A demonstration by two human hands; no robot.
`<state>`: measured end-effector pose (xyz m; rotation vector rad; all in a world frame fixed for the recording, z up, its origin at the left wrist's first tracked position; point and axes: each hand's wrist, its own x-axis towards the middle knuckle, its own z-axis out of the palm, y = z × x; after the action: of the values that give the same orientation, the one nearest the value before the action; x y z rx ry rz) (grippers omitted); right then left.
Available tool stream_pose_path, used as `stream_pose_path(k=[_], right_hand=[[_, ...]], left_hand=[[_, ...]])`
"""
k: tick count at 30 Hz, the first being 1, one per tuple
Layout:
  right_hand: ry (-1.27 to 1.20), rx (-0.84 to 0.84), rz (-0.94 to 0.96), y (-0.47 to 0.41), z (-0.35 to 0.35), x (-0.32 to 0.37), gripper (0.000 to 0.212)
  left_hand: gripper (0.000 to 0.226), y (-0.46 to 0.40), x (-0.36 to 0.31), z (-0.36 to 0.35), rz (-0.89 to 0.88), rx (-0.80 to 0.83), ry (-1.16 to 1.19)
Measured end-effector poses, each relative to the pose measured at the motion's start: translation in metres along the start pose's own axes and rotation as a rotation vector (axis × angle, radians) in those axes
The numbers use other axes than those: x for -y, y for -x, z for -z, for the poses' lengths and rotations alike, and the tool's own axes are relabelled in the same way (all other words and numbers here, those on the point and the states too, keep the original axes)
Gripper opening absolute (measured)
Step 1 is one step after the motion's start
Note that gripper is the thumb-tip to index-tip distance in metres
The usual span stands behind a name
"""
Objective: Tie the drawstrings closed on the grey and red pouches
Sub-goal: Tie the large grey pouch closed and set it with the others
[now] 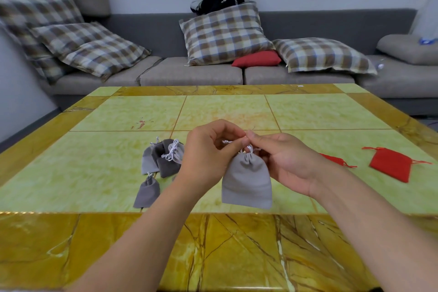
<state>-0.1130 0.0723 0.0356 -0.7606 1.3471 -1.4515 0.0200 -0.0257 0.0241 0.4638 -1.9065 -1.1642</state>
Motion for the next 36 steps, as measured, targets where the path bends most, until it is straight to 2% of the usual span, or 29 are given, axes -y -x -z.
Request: stream_pose_path(k=[6,9,12,17,23,31,36], right_hand=[[-0.018,-0.043,-0.025,-0.001,0.003,0.002,0.033],[-0.019,-0.031,-0.038,0.001,0.006,0.004,0.026],[0.013,-0.031,-0.057,0.002,0.006,0.002,0.019],[0.108,-0.073,-0.113,0.001,0.006,0.001,0.019],[0.153,-0.134,-0.155,0.000,0.007,-0.001,0.019],[0.065,-0.160,-0.154,0.000,0.004,0.003,0.018],[0.163,-0.296,-0.028,0.001,0.007,0.006,0.016]], left_hand=[[0.008,0.002,0.000,0.005,-0.047,0.105,-0.061],[0.011,0.004,0.000,0.009,-0.168,0.183,-0.168],[0.013,0.002,0.003,0.010,-0.297,0.177,-0.305],[0.007,-0.002,0.003,0.008,-0.462,0.256,-0.490],[0.005,0.000,-0.003,-0.002,-0.467,0.245,-0.662],[0.002,-0.002,0.004,0.000,-0.305,0.177,-0.468],[0.008,-0.004,0.008,0.004,-0.130,0.134,-0.442]])
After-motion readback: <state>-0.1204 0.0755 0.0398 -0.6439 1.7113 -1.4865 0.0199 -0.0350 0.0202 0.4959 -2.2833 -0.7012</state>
